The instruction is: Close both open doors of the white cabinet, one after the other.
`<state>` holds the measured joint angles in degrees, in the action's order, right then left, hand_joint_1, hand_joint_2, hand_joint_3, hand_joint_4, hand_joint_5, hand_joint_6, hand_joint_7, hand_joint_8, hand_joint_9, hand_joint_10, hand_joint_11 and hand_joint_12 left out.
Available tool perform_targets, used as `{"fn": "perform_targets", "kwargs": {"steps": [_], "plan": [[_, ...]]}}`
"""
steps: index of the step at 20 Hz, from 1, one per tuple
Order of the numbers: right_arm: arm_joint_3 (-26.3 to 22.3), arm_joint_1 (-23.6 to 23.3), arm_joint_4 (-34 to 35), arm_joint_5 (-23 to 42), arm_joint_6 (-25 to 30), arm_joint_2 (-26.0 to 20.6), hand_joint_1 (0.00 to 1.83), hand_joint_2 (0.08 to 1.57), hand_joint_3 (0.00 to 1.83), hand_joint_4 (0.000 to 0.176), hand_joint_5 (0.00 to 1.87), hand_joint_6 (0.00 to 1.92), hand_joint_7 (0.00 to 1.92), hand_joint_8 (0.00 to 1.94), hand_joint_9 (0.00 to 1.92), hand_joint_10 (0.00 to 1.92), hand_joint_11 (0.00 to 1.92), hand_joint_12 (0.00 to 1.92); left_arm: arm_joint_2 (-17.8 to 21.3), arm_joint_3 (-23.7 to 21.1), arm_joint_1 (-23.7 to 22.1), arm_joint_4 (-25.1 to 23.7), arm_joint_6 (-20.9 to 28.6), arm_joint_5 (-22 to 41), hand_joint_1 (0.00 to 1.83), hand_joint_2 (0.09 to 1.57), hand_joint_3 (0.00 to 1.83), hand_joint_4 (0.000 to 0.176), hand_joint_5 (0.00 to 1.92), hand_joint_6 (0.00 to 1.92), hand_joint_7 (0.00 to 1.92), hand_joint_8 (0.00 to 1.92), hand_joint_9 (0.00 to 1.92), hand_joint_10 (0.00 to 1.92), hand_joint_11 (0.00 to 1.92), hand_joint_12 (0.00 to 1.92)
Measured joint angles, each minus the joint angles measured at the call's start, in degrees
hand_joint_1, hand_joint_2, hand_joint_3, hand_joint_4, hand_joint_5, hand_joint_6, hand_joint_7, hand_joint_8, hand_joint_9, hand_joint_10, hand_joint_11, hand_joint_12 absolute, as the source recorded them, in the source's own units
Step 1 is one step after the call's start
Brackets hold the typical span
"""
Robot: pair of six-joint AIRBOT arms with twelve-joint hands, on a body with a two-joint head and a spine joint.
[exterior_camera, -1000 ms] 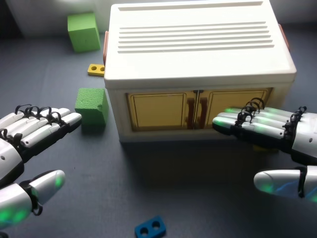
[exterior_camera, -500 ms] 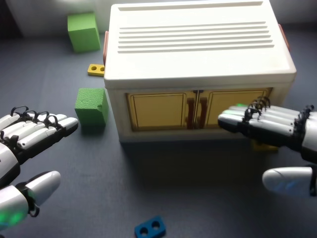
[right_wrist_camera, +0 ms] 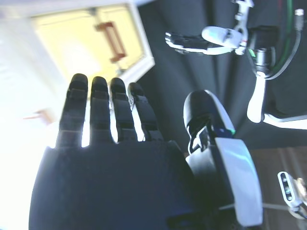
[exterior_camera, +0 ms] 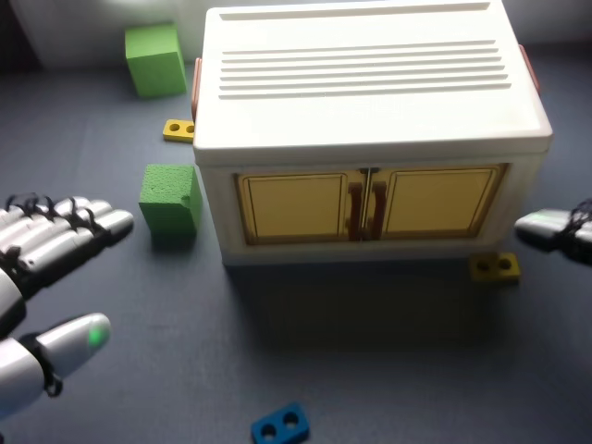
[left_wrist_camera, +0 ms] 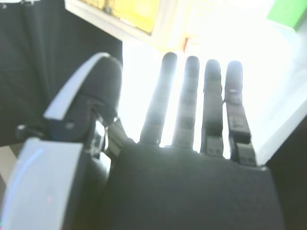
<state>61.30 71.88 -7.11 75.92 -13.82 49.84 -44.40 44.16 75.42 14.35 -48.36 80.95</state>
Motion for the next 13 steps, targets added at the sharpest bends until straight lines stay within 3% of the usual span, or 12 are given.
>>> {"fn": "perform_targets", "kwargs": {"steps": [2,4,6,8,9,10,11,12,13], "plan": [[-0.44,2.89,4.81,3.26,-1.64,-1.09,0.0,1.44,0.0,0.0,0.06,0.01,0.02,0.0,0.0,0.0,0.05,0.02,0.0,0.09,0.0,1.18,0.02,1.31,0.0,1.57,0.1,0.0,0.07,0.0,0.04,0.0,0.04,0.0,0.0,0.29],[-0.66,5.95,12.66,7.93,-4.42,-2.21,0.0,1.46,0.0,0.0,0.04,0.0,0.0,0.0,0.0,0.0,0.02,0.01,-0.15,0.76,-0.09,2.62,0.09,3.21,0.0,1.56,0.03,0.0,0.02,0.01,0.01,0.0,0.01,0.0,0.0,0.04],[-0.83,6.58,17.2,12.28,-6.01,-2.95,0.0,1.49,0.01,0.0,0.03,0.0,0.0,0.0,0.0,0.0,0.02,0.01,-0.35,1.44,-1.22,3.74,0.09,4.42,0.0,1.57,0.03,0.0,0.0,0.0,0.0,0.0,0.0,0.0,0.0,0.0],[-0.83,6.58,19.32,15.63,-7.43,-2.97,0.17,1.49,0.0,0.0,0.11,0.02,0.07,0.01,0.04,0.01,0.07,0.04,-0.72,2.43,-2.32,3.78,0.04,6.01,0.0,1.53,0.01,0.0,0.02,0.01,0.0,0.0,0.0,0.0,0.0,0.0],[-0.83,6.58,20.22,17.14,-8.48,-2.93,0.23,1.49,0.0,0.0,0.13,0.01,0.09,0.01,0.06,0.01,0.01,0.23,-0.98,2.75,-3.06,4.33,0.04,6.82,0.0,1.52,0.0,0.0,0.04,0.02,0.01,0.0,0.0,0.0,0.0,0.0],[-0.79,6.34,21.49,17.84,-8.92,-2.69,0.18,1.5,0.0,0.0,0.15,0.0,0.12,0.0,0.12,0.01,0.0,0.44,-1.46,3.43,-3.67,4.57,0.22,7.48,0.0,1.45,0.0,0.012,0.06,0.02,0.02,0.01,0.0,0.0,0.0,0.0],[-0.28,5.14,22.86,17.88,-9.01,-1.86,0.25,1.5,0.0,0.0,0.17,0.01,0.16,0.01,0.16,0.02,0.0,0.59,-1.79,3.87,-3.98,4.7,0.55,7.93,0.0,1.49,0.0,0.0,0.21,0.05,0.2,0.01,0.2,0.01,0.0,0.68],[0.48,3.85,23.47,17.84,-9.05,-1.03,0.33,1.49,0.0,0.0,0.18,0.01,0.19,0.01,0.22,0.03,0.0,0.8,-1.81,3.89,-4.24,4.7,0.61,8.17,0.0,1.49,0.0,0.0,0.27,0.04,0.25,0.01,0.27,0.02,0.0,1.0],[1.14,2.6,23.61,17.66,-9.03,-0.42,0.41,1.46,0.0,0.0,0.23,0.01,0.26,0.02,0.29,0.03,0.0,0.92,-1.81,3.93,-4.24,4.52,0.61,8.7,0.0,1.46,0.0,0.0,0.3,0.04,0.29,0.02,0.3,0.03,0.0,1.14]]}}
